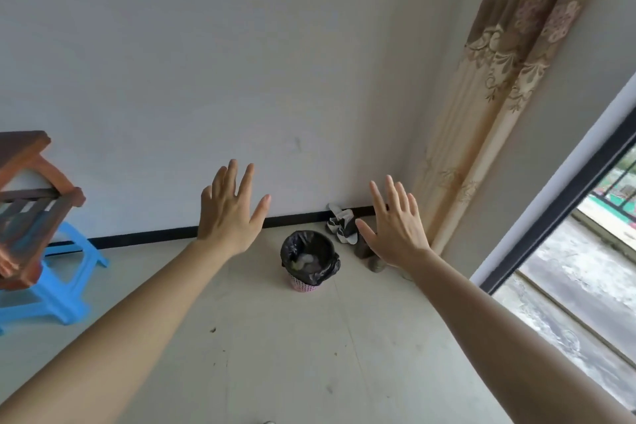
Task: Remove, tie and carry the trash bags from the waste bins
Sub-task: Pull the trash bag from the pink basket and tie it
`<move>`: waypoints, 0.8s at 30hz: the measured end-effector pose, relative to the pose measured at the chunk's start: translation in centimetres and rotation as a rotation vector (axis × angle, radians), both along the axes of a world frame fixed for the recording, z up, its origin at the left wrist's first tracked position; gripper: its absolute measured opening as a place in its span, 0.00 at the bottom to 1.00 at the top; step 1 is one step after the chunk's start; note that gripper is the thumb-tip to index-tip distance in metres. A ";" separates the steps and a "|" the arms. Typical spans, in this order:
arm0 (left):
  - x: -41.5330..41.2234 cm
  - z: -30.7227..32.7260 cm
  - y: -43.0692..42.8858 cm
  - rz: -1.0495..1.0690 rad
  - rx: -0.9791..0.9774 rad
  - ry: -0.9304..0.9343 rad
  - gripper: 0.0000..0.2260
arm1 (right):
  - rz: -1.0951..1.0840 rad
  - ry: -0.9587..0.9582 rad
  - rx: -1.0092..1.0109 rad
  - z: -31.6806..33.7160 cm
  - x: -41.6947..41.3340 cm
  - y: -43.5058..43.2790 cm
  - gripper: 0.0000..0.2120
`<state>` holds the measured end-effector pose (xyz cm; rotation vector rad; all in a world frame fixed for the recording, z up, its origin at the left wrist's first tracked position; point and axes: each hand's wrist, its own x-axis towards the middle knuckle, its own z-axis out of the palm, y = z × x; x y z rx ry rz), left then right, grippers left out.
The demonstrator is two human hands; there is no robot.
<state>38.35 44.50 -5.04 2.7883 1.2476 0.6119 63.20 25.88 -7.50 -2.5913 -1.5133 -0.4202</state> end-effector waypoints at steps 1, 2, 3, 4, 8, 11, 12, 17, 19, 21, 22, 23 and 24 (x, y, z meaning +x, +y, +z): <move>1.6 -0.3 2.8 -0.002 -0.020 0.007 0.31 | -0.010 0.003 -0.029 -0.4 1.6 2.4 0.39; 3.2 -0.4 5.1 -0.009 -0.036 0.020 0.31 | -0.018 0.007 -0.054 -0.4 3.1 4.5 0.39; 4.6 -0.4 7.3 -0.028 -0.037 0.032 0.31 | -0.026 0.011 -0.064 -0.4 4.5 6.3 0.39; 6.3 -0.3 9.6 -0.047 -0.039 0.045 0.31 | -0.041 0.020 -0.065 -0.3 6.0 8.2 0.39; 13.3 -0.9 16.9 -0.075 -0.102 0.077 0.31 | -0.100 0.066 -0.030 -0.4 11.5 13.9 0.39; 18.2 -2.7 20.1 -0.124 -0.145 0.107 0.31 | -0.124 0.092 -0.043 -2.0 15.2 16.4 0.39; 19.7 -3.5 21.1 -0.138 -0.155 0.121 0.31 | -0.132 0.111 -0.048 -2.8 16.5 17.3 0.39; 26.7 -8.8 25.8 -0.142 -0.223 0.206 0.30 | -0.146 0.235 -0.079 -8.2 23.4 23.0 0.39; 29.0 -11.1 27.6 -0.118 -0.272 0.246 0.30 | -0.135 0.303 -0.102 -10.7 25.9 25.5 0.39; 30.8 -13.0 29.3 -0.083 -0.321 0.295 0.30 | -0.099 0.348 -0.151 -12.9 28.5 27.9 0.39; 31.8 -13.9 30.3 -0.072 -0.335 0.318 0.30 | -0.073 0.358 -0.183 -14.0 29.9 29.2 0.39; 32.9 -14.7 31.3 -0.062 -0.343 0.333 0.30 | -0.045 0.362 -0.209 -15.1 31.3 30.5 0.39; 34.0 -15.6 32.5 -0.050 -0.350 0.345 0.30 | -0.021 0.367 -0.232 -16.2 32.8 32.0 0.39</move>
